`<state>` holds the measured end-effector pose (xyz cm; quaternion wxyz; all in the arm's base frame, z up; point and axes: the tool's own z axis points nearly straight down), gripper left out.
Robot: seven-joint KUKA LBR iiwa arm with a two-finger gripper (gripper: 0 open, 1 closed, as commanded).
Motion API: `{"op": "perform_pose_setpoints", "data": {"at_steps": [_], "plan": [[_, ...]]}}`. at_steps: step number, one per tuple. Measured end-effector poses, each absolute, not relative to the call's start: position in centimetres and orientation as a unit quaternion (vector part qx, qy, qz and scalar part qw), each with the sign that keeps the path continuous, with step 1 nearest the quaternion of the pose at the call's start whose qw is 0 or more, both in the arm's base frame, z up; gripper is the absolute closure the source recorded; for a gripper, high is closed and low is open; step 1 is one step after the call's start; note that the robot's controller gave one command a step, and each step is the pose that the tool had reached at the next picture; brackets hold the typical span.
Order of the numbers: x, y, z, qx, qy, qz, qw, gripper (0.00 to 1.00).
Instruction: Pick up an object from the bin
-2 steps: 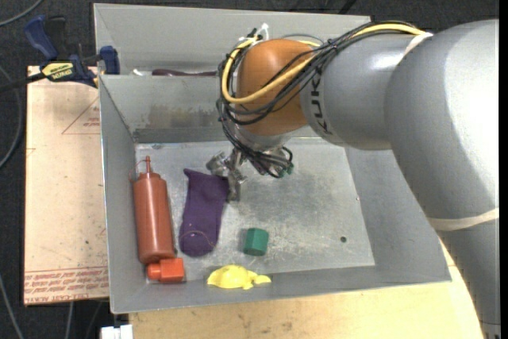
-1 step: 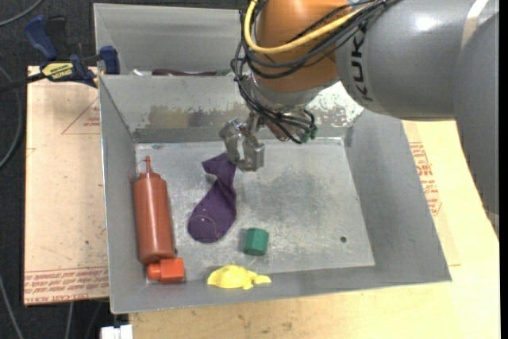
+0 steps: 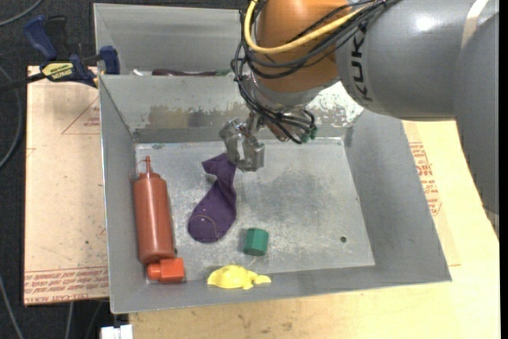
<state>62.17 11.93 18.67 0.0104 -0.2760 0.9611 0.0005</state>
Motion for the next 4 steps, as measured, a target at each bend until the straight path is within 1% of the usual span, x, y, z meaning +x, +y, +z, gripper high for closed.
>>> {"op": "perform_pose_setpoints", "data": {"at_steps": [1, 2, 3, 4], "plan": [[63.2, 11.7, 17.8, -0.293, 0.956, 0.000, 0.012, 1.00], [62.7, 12.9, 15.4, -0.334, 0.943, -0.001, 0.012, 1.00], [63.6, 11.6, 13.6, -0.346, 0.938, 0.002, 0.013, 1.00], [64.3, 10.4, 13.6, -0.307, 0.952, -0.001, 0.013, 1.00]]}}
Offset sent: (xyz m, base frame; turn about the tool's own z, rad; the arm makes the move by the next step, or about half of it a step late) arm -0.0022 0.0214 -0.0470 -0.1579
